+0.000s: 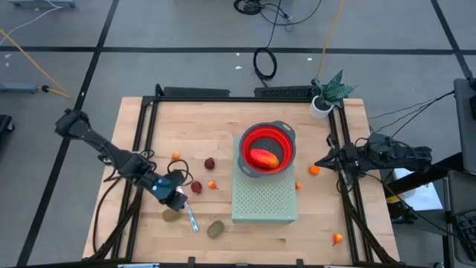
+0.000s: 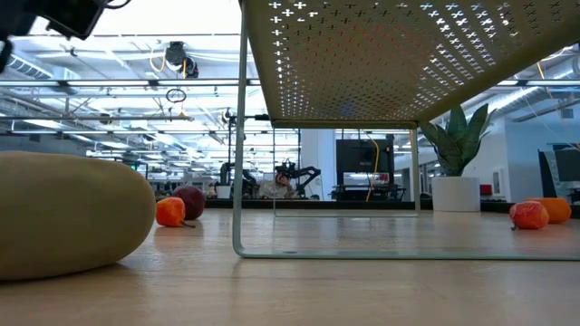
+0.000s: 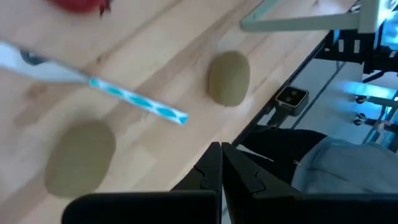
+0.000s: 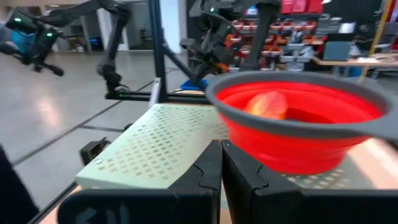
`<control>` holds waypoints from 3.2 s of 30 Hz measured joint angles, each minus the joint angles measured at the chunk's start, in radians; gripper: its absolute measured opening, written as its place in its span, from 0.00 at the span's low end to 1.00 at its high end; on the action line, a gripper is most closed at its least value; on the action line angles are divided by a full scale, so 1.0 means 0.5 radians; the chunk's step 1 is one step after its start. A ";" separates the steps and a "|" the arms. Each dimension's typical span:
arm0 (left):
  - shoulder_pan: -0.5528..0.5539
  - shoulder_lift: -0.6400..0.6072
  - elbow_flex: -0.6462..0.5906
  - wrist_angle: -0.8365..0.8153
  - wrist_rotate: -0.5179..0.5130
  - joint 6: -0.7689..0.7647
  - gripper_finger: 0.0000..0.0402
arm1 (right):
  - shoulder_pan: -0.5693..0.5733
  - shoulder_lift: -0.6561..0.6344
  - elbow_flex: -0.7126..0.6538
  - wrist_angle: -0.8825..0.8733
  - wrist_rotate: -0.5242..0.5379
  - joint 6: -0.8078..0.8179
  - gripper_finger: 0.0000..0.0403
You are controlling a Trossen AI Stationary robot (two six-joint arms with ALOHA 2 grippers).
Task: Pick & Place Fruit
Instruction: Put the kiwi into the red strainer bowl on the shelf
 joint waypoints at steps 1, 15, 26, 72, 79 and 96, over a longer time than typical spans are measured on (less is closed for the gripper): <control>-0.019 0.001 0.000 -0.009 0.000 -0.040 0.00 | 0.000 0.000 -0.022 0.020 -0.002 0.012 0.00; -0.258 0.002 0.000 -0.186 0.049 -0.423 0.00 | 0.000 0.000 -0.256 0.200 0.174 0.002 0.00; -0.342 0.001 0.000 -0.296 0.108 -0.496 0.00 | -0.001 -0.001 -0.269 0.195 0.386 -0.033 0.00; -0.342 0.032 -0.002 -0.333 -0.342 -0.135 0.24 | 0.000 0.000 -0.702 0.819 0.381 0.142 0.00; -0.342 0.190 -0.004 -0.342 -0.300 -0.108 0.51 | 0.000 0.000 -0.702 0.817 0.383 0.108 0.00; -0.355 0.450 -0.004 -0.412 0.002 0.187 0.73 | 0.000 0.001 -0.705 0.816 0.382 0.108 0.00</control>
